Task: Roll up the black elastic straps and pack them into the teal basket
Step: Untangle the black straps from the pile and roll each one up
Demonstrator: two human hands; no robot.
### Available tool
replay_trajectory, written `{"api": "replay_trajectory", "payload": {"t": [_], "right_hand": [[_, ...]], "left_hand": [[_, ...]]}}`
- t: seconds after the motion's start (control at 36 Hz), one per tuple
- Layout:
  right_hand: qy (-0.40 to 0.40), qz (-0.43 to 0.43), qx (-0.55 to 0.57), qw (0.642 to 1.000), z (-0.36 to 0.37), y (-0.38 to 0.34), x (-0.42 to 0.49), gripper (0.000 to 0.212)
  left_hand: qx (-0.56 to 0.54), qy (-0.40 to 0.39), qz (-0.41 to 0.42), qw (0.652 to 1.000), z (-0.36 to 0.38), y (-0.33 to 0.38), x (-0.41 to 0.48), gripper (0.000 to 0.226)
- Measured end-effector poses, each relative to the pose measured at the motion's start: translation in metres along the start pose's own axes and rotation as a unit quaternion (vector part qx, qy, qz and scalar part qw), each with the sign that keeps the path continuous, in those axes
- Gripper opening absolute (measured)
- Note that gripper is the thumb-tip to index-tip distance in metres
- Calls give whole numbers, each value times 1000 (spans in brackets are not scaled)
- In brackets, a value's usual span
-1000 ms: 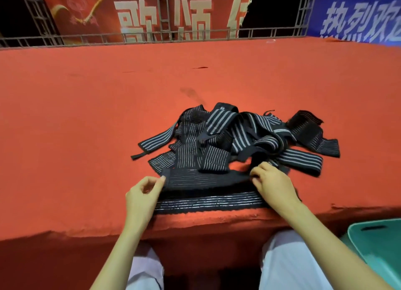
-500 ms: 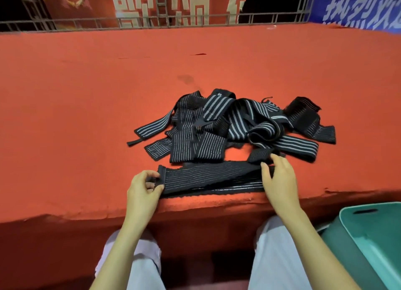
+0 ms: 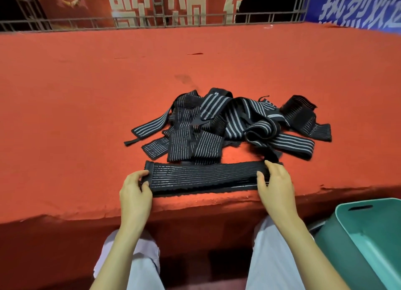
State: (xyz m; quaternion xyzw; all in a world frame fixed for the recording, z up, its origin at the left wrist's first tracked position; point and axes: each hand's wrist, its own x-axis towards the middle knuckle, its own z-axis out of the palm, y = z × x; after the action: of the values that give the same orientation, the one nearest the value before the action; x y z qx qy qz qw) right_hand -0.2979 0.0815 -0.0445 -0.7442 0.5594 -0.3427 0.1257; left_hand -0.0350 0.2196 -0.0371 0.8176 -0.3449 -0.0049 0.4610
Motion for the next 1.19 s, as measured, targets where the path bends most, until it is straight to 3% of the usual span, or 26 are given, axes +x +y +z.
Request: {"api": "replay_trajectory", "payload": {"t": [0.17,0.28,0.36,0.44,0.53,0.58,0.67,0.75,0.83,0.92,1.03,1.08,1.19], "right_hand": [[-16,10,-9,1000,6,3,-5,37],[10,-43,-7,999,6,8,2,39],[43,-81,-7,996,2,13,18,28],[67,-98,-11,993,1,14,37,17],[88,-116,-31,989,-1,14,56,12],[82,-102,-62,989,-4,15,67,11],[53,-63,-114,990,-14,18,77,13],[44,-32,-122,991,-26,22,83,13],[51,-29,-25,998,-37,23,90,8],[28,-3,193,981,-50,14,92,8],[-12,103,387,916,-57,13,98,17],[-41,152,389,908,-54,20,102,36],[-81,161,219,959,-45,35,94,49]], "left_hand": [[26,-25,-8,999,0,-8,0,31],[-3,-47,-9,999,-5,-5,3,28],[-70,-115,-37,990,-13,-4,11,26],[-187,-215,-78,955,-20,-3,19,37],[-179,-265,-49,946,-27,-3,26,49],[-104,-231,27,967,-28,-5,33,54],[-30,-148,78,986,-28,-7,41,42],[-66,-89,78,991,-27,-4,46,20],[-130,-37,61,989,-26,-3,50,10],[-222,-55,4,973,-23,-2,53,9],[-296,-83,-84,948,-22,1,53,14],[-259,-92,-106,956,-22,-1,53,25],[-138,-127,-120,975,-24,-11,51,32]]}}
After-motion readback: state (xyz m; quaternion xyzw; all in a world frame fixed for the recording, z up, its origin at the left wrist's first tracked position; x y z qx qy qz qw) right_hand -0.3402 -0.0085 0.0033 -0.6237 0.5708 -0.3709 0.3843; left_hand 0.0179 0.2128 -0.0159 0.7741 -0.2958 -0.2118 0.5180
